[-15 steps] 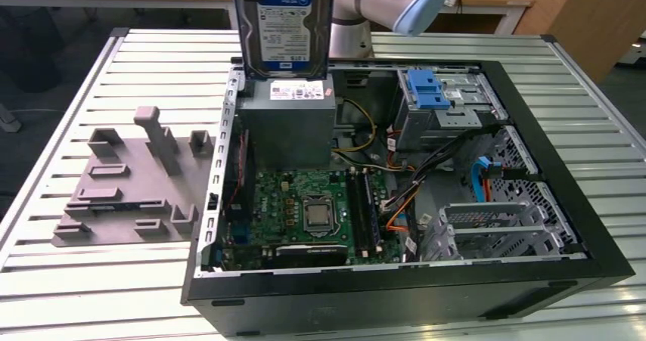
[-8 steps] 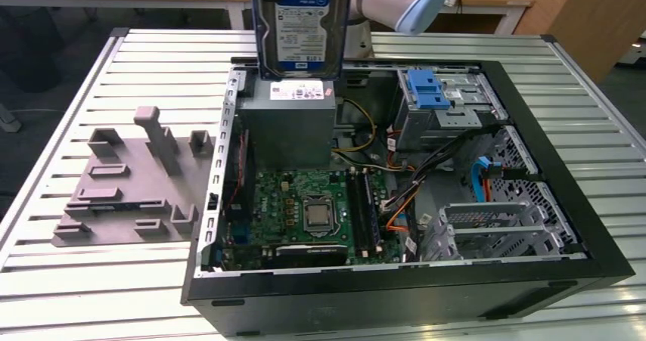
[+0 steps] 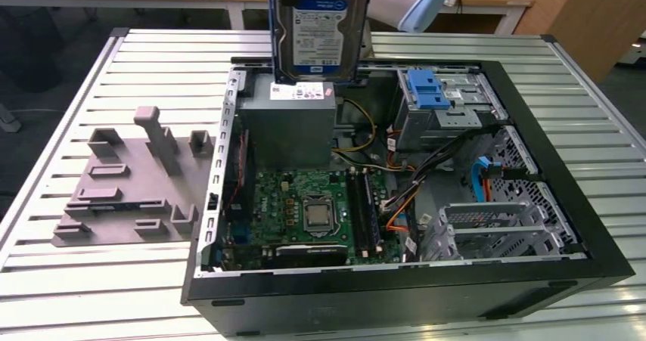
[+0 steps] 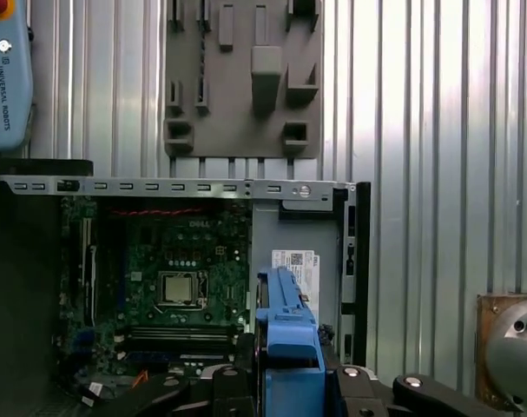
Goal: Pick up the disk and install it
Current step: 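Pick up the disk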
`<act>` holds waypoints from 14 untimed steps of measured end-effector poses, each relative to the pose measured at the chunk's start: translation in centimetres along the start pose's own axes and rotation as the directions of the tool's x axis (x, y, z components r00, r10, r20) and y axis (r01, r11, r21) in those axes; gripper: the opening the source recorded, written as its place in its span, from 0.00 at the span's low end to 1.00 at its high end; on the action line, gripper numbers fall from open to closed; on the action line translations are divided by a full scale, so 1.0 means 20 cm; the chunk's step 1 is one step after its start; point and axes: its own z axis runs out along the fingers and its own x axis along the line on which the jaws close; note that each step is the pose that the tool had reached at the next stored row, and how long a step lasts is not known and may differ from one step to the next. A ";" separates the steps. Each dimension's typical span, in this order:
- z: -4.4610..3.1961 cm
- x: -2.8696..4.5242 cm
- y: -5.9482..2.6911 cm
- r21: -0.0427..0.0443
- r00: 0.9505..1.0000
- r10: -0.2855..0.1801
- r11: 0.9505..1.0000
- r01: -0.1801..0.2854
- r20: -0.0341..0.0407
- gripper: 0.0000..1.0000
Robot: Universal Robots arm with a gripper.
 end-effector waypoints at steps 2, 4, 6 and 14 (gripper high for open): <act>0.001 0.041 0.000 0.000 1.000 0.000 1.000 0.000 0.000 0.36; 0.003 0.084 0.000 0.000 1.000 0.000 1.000 0.000 0.000 0.36; 0.005 0.129 -0.001 0.000 1.000 0.000 1.000 0.000 0.000 0.36; 0.008 0.283 -0.003 0.000 1.000 0.000 1.000 0.000 0.000 0.36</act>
